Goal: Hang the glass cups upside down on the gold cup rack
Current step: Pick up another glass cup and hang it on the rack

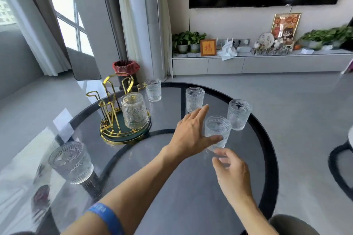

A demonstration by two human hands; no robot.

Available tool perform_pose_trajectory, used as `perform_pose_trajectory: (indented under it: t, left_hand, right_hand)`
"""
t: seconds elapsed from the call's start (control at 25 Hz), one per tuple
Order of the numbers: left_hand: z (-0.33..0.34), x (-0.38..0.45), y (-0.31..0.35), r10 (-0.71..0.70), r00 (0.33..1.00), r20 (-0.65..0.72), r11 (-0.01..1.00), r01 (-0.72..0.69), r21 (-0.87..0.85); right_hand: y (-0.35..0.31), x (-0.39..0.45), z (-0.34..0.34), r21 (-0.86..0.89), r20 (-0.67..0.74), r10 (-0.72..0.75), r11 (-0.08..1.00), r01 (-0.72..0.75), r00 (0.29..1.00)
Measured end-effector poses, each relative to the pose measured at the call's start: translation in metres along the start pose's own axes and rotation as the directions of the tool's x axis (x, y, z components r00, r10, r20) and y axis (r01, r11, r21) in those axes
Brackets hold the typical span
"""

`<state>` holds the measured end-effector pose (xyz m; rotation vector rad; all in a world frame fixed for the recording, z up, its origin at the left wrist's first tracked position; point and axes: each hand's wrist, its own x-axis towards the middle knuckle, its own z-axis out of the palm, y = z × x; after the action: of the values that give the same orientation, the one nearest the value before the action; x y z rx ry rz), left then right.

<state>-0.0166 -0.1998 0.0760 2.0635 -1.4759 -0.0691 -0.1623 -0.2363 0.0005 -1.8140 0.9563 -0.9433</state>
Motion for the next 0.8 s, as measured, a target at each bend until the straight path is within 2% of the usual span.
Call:
perform_pose_trajectory:
  t: [0.08, 0.2, 0.36, 0.44, 0.48, 0.52, 0.6, 0.64, 0.68, 0.8]
  left_hand:
    - [0.018, 0.010, 0.005, -0.062, 0.997, 0.049, 0.997, 0.064, -0.044]
    - [0.040, 0.023, 0.009, -0.160, 0.979, 0.127, 0.969, 0.180, -0.171]
    - [0.045, 0.031, 0.014, -0.299, 0.954, -0.027, 0.927, 0.284, -0.245]
    - [0.040, 0.024, 0.013, -0.335, 0.941, -0.052, 0.890, 0.298, -0.346]
    - [0.035, 0.017, 0.011, -0.349, 0.937, -0.033, 0.852, 0.302, -0.428]
    - [0.027, 0.008, 0.009, -0.355, 0.935, -0.013, 0.814, 0.302, -0.496]
    - [0.004, -0.008, 0.001, -0.333, 0.943, 0.003, 0.767, 0.273, -0.581]
    - [-0.010, -0.016, -0.004, -0.316, 0.949, 0.000, 0.763, 0.255, -0.594]
    - [-0.025, -0.022, -0.009, -0.300, 0.954, -0.009, 0.771, 0.236, -0.592]
    - [-0.069, -0.037, -0.027, -0.265, 0.962, -0.069, 0.806, 0.181, -0.564]
  right_hand:
    - [0.004, 0.006, -0.005, 0.161, -0.073, 0.156, 0.977, -0.143, 0.985]
    - [0.010, 0.008, -0.006, 0.291, -0.074, 0.364, 0.898, -0.329, 0.929]
    - [0.010, 0.010, -0.012, 0.451, -0.070, 0.459, 0.806, -0.383, 0.885]
    - [0.007, 0.013, -0.014, 0.582, 0.038, 0.547, 0.668, -0.463, 0.837]
    - [0.006, 0.014, -0.012, 0.643, 0.155, 0.576, 0.558, -0.525, 0.802]
    - [0.001, 0.014, -0.010, 0.692, 0.306, 0.568, 0.419, -0.588, 0.764]
    - [-0.017, 0.016, -0.004, 0.721, 0.566, 0.416, 0.169, -0.672, 0.712]
    - [-0.028, 0.019, -0.001, 0.715, 0.625, 0.326, 0.123, -0.688, 0.709]
    - [-0.038, 0.023, 0.003, 0.712, 0.649, 0.262, 0.124, -0.692, 0.714]
    - [-0.074, 0.034, 0.026, 0.714, 0.652, 0.186, 0.177, -0.677, 0.735]
